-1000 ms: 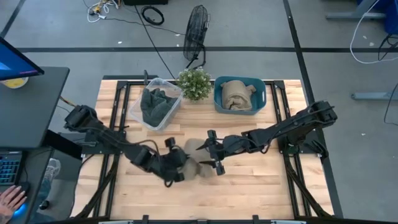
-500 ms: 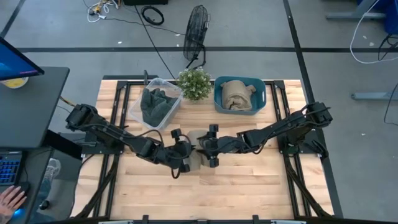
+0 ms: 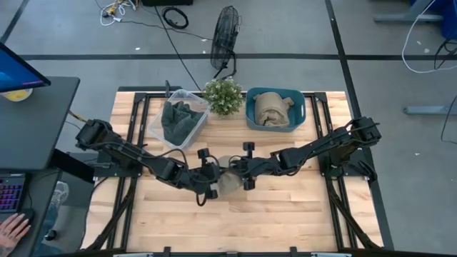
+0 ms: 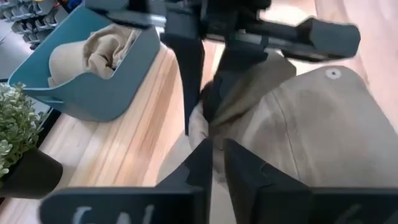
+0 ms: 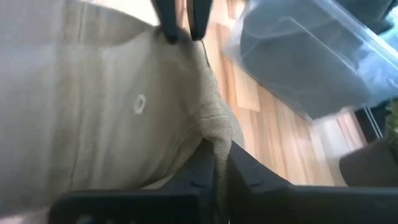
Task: Pick & Place hat
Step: Put the brown cap into the blue bin, then return to Home Position
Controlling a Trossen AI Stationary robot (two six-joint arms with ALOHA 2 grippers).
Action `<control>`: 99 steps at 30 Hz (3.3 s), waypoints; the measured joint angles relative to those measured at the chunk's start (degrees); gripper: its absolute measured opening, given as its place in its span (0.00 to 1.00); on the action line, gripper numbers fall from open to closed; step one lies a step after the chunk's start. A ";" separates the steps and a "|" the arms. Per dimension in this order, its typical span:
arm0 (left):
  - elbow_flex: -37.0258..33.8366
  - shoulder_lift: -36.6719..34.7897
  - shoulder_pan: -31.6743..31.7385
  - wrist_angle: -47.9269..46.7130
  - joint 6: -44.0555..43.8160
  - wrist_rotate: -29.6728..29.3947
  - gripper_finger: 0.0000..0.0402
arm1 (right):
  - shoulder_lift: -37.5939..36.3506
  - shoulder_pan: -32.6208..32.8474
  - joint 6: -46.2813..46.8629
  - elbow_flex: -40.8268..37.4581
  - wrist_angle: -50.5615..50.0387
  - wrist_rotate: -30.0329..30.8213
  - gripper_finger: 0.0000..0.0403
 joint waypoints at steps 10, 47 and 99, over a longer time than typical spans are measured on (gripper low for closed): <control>-0.02 0.11 2.68 -0.83 -2.87 -0.07 0.36 | -5.58 1.73 -0.66 0.00 -10.28 14.02 0.02; -0.09 0.13 6.38 -1.77 -6.16 -0.20 0.35 | -17.59 -46.82 -13.63 0.13 -40.64 13.24 0.02; -24.89 -39.60 -2.66 -13.01 -30.14 -19.23 0.35 | -70.78 -18.88 15.24 -25.86 -22.97 -7.24 0.36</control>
